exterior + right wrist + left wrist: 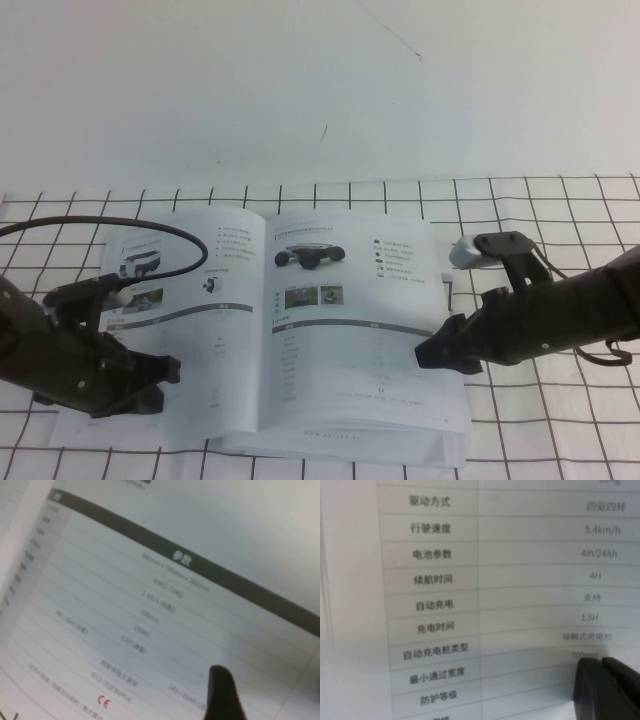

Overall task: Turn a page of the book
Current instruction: Open the closed book

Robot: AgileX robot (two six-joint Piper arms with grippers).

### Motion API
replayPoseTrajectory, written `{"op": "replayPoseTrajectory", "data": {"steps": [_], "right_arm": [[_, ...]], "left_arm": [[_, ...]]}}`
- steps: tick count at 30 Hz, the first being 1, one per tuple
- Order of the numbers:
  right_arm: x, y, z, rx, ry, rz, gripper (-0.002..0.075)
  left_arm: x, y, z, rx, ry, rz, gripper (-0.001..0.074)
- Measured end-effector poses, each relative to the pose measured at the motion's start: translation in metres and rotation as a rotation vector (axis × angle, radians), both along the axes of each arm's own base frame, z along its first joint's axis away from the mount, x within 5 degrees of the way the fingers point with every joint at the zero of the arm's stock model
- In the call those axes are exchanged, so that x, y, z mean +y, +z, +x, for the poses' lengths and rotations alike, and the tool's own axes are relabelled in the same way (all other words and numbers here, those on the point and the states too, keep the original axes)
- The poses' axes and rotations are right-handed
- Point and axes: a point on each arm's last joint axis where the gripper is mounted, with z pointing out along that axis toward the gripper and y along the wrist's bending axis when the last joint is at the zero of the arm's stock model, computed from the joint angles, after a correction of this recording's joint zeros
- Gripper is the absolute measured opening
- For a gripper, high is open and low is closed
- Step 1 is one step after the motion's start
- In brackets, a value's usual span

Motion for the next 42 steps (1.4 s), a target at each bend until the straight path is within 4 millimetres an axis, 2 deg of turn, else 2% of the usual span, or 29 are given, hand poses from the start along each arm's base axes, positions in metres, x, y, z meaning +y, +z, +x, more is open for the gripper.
{"op": "replayPoseTrajectory", "data": {"steps": [13,31,34,38,42], "right_arm": [[0.014,0.005,0.002,-0.030,0.039,0.198,0.0409],[0.016,0.001,0.003,-0.010,0.020,0.226,0.0409],[0.012,0.005,0.004,-0.025,0.009,0.224,0.0409],[-0.002,0.021,0.007,-0.089,-0.004,0.165,0.0418],[-0.012,0.030,0.005,-0.104,0.011,0.068,0.0496]], "left_arm": [[0.000,0.000,0.000,-0.007,-0.015,0.001,-0.0004],[-0.001,0.002,0.002,-0.018,-0.052,-0.003,-0.0004],[-0.001,0.002,0.003,-0.021,-0.066,-0.004,-0.0004],[-0.002,0.003,0.003,-0.023,-0.076,-0.003,-0.0004],[-0.001,0.003,0.004,-0.027,-0.074,-0.001,-0.0004]]}}
